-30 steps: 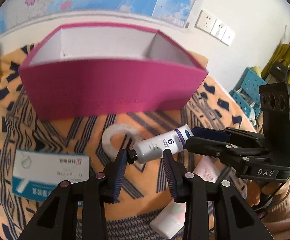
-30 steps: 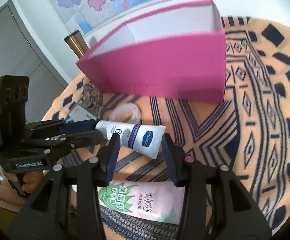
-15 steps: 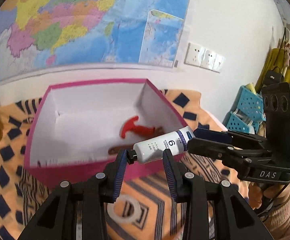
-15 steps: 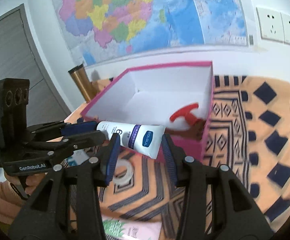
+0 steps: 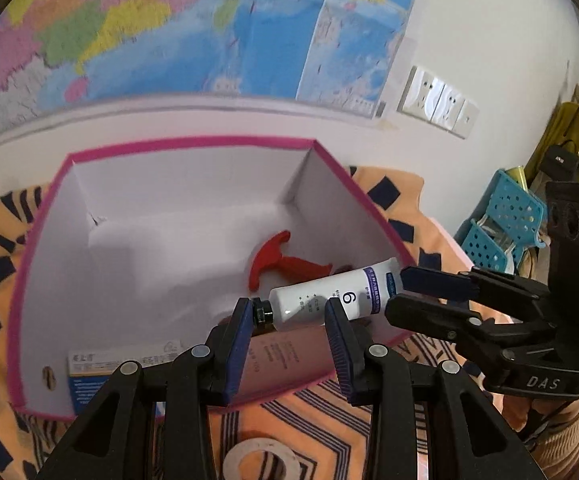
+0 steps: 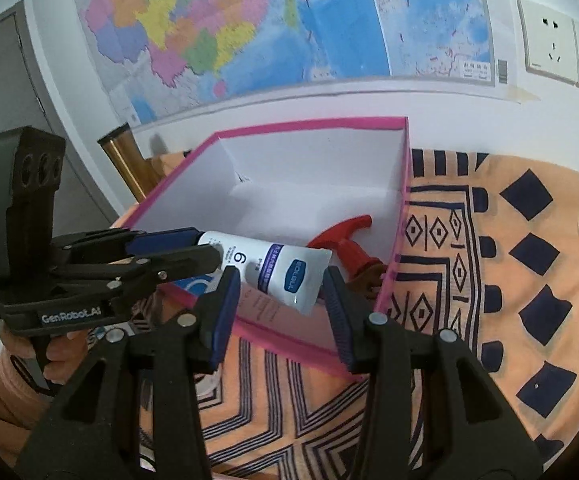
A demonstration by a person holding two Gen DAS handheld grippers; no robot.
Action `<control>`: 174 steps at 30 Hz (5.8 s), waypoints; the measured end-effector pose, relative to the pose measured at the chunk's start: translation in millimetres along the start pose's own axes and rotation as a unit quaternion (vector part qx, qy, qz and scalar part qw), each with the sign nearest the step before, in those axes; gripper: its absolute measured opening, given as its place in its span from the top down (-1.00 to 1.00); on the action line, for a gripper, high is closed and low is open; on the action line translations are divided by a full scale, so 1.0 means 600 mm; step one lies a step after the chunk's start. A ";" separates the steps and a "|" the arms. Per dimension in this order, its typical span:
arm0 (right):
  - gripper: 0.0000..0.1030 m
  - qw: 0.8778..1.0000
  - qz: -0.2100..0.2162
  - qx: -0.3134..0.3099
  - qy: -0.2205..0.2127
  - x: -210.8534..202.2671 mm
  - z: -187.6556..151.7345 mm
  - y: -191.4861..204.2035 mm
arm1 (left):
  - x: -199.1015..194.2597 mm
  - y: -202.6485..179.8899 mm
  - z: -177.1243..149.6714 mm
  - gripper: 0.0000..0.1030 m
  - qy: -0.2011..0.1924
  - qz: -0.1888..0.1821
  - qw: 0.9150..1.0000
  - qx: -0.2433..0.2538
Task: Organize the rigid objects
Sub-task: 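Carry the white tube into the magenta box and open the left gripper, then withdraw the left gripper and move it to the white tape roll, then grasp the white tape roll with the left gripper and lift, then lower the tape roll into the magenta box and open the left gripper, then withdraw the left gripper from the magenta box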
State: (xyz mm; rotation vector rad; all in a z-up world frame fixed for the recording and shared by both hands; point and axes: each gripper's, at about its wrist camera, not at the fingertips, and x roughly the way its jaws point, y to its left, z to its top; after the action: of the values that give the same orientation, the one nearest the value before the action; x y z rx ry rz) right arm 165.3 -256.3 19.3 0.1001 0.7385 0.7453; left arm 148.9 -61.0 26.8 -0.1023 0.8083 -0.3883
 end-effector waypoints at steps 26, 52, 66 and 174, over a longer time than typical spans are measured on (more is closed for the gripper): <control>0.10 0.997 0.078 -0.018 0.006 -0.023 -0.065 0.056 | -0.097 0.026 -0.125 0.05 -0.042 0.028 0.999 -0.007; 0.10 0.991 0.087 -0.018 0.096 0.078 -0.122 0.084 | -0.054 0.014 -0.212 0.04 0.020 0.070 0.997 -0.014; 0.10 0.989 0.079 -0.019 0.123 0.123 -0.127 0.079 | -0.036 0.018 -0.218 0.04 0.033 0.075 0.997 -0.014; 0.62 0.997 -0.065 -0.048 0.000 0.009 0.012 0.012 | -0.062 0.020 -0.056 0.25 -0.055 -0.001 0.998 0.005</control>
State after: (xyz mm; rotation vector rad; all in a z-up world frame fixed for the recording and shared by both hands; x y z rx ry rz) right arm 168.3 -246.3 24.2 -0.0351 0.7018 0.6560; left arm 105.1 -33.8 26.1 -0.1134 0.6970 -0.3846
